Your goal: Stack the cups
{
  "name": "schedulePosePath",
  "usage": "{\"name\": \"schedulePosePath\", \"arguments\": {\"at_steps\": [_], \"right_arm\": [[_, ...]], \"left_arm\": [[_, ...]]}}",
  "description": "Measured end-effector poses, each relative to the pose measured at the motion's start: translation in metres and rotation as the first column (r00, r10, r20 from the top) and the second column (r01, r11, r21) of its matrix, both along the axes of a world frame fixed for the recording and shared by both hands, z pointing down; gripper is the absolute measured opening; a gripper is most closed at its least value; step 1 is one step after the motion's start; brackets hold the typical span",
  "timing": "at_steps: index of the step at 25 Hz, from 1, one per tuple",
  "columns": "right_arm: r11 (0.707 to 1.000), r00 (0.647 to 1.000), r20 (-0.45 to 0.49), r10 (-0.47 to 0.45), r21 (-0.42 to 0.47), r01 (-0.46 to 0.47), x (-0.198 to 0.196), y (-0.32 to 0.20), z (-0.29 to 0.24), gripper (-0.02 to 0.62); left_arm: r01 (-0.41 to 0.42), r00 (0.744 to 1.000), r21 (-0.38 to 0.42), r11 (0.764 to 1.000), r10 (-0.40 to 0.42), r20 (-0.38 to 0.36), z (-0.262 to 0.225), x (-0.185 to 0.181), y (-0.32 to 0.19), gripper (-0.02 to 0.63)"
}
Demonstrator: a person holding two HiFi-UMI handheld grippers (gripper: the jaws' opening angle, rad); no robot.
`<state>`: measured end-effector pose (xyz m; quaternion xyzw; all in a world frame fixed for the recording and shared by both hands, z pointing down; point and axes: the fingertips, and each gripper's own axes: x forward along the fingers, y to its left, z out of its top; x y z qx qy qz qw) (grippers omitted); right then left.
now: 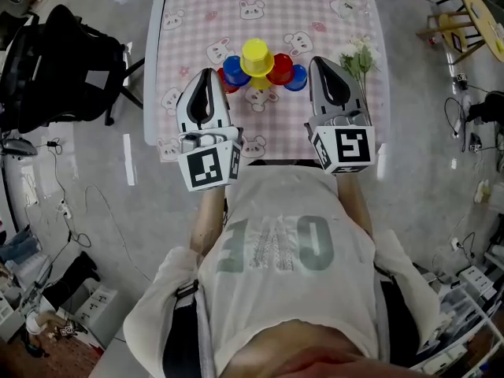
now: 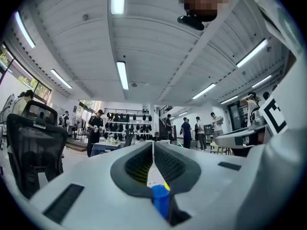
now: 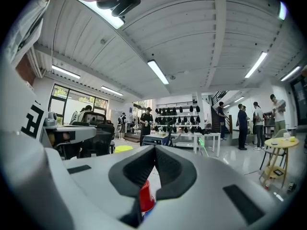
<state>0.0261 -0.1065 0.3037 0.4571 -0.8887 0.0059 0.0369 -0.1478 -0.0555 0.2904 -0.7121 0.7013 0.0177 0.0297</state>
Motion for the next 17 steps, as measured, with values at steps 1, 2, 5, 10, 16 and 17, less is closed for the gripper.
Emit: {"name": "schedulePosePath", "arguments": {"at_steps": [1,2,5,10,16,17], "right_arm": [[1.000,1.000,0.002,0.003,-0.002,-0.003,0.001,0.001,0.001,0.028],[1.000,1.000,0.004,0.006,-0.004,-0.006,0.002,0.002,0.002,0.028],[1.000,1.000,0.004,0.008,-0.012,-0.008,0.005,0.005,0.005,0.029],[1.000,1.000,-0.003,0.009,-0.013,-0.010,0.007,0.007,0.006,0.028],[0.999,1.000,0.003,0.020,-0.026,-0.020,0.007,0.011,0.009,0.028],[0.999,1.000,0.005,0.021,-0.028,-0.021,0.006,0.012,0.009,0.028]], "left_arm": [[0.001,1.000,-0.002,1.000,-0.001,-0.002,0.001,0.000,0.000,0.035],[0.000,1.000,-0.005,1.000,0.000,-0.003,0.002,0.000,0.001,0.035],[-0.007,1.000,-0.015,1.000,0.007,0.000,0.005,0.003,0.002,0.035],[0.003,1.000,-0.046,0.999,-0.003,0.001,0.013,-0.001,0.002,0.035],[0.027,1.000,-0.064,0.998,-0.026,0.005,0.016,-0.014,0.005,0.035],[0.031,1.000,-0.067,0.997,-0.030,0.008,0.017,-0.016,0.006,0.035]]}}
